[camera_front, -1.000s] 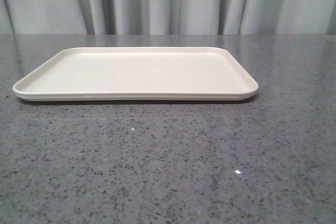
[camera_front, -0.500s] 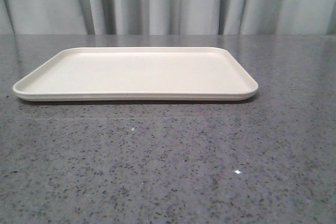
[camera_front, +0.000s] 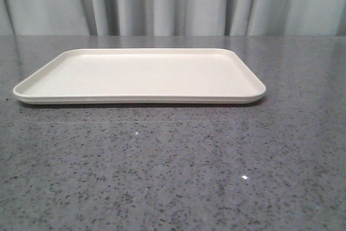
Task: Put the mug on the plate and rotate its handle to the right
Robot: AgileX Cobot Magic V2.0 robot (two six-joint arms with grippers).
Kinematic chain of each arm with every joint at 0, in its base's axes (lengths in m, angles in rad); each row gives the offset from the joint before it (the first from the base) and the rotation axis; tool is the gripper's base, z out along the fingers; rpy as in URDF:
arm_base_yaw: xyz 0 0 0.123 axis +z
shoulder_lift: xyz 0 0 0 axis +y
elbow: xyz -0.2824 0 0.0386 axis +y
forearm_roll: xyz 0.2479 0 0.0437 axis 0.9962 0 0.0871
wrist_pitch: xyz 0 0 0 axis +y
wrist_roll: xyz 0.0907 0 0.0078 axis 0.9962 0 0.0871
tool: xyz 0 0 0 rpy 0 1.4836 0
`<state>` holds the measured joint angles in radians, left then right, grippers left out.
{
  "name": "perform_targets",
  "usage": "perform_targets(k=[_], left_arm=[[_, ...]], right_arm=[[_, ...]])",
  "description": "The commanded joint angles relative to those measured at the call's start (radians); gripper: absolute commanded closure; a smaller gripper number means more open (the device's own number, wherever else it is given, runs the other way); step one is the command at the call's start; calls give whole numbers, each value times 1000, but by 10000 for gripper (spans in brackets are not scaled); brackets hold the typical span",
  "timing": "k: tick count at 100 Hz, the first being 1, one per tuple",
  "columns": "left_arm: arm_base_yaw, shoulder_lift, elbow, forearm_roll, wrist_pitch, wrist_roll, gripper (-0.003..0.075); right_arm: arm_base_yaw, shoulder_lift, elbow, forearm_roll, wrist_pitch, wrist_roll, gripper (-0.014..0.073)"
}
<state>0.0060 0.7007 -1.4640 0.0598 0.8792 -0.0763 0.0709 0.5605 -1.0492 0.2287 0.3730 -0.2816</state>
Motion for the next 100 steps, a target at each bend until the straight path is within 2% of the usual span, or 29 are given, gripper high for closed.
perform_targets(k=[1,29,43,57,100], left_arm=[[2,50,-105,2,13,-4,290],[2,250,-384,28,373,34,290],[2,301,-388,33,385,34,290],[2,316,-312,34,385,34,290],[2,316,86,107,385,34,290]], right_arm=[[2,13,-31,-6,-76,-9,170],[2,14,-31,-18,-68,-10,170],[2,15,-31,-23,-68,-10,170],[2,15,-31,-23,-67,-10,170],[2,15,-31,-23,-62,-10,170]])
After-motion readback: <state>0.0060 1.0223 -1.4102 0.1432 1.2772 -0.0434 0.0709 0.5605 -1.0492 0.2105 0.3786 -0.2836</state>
